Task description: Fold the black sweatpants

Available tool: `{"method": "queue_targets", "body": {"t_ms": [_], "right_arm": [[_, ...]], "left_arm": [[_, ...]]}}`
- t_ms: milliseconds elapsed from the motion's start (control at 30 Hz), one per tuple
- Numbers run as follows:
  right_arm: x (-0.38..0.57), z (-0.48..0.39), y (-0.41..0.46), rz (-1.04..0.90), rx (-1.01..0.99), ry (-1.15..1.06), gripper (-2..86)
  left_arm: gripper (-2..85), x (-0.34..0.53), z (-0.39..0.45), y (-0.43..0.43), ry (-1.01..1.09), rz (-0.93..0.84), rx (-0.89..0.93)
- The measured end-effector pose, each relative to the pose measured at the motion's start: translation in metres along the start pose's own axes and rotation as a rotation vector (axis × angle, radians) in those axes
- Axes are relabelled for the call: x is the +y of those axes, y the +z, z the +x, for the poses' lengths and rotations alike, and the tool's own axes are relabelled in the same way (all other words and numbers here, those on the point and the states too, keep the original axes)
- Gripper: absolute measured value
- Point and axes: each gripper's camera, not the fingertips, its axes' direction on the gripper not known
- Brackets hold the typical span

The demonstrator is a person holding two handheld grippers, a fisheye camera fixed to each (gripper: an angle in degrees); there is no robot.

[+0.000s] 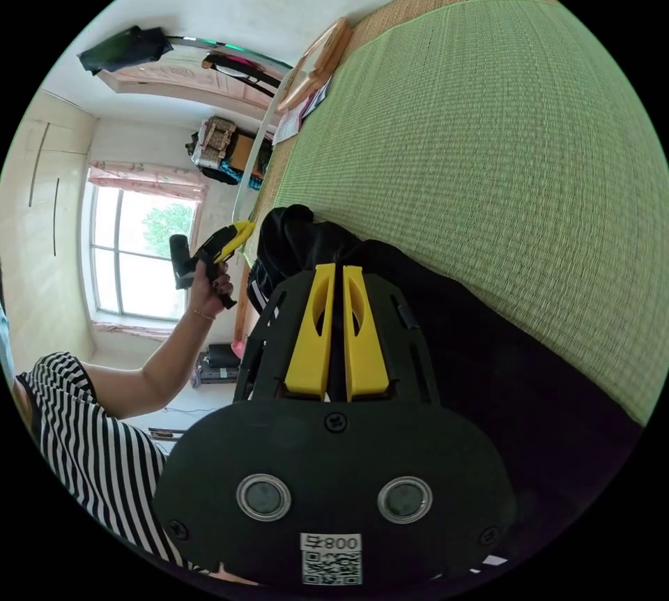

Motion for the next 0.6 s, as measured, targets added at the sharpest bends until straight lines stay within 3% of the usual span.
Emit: {"method": "queue_targets", "body": {"t_ms": [133,267,600], "right_arm": [[0.000,0.005,-0.005,0.012,-0.013,0.012,1.6],[-0.001,0.013,-0.019,0.057,-0.034,0.026,1.3],[-0.018,0.042,-0.062,0.180,-0.101,0.063,1.0]], "left_arm": [[6.2,-0.006,-0.015,0.016,-0.035,-0.129,-0.073],[1.7,-0.006,-0.017,0.007,-0.020,-0.108,-0.062],[0.1,-0.003,-0.018,-0.016,-0.047,-0.013,-0.089]]}}
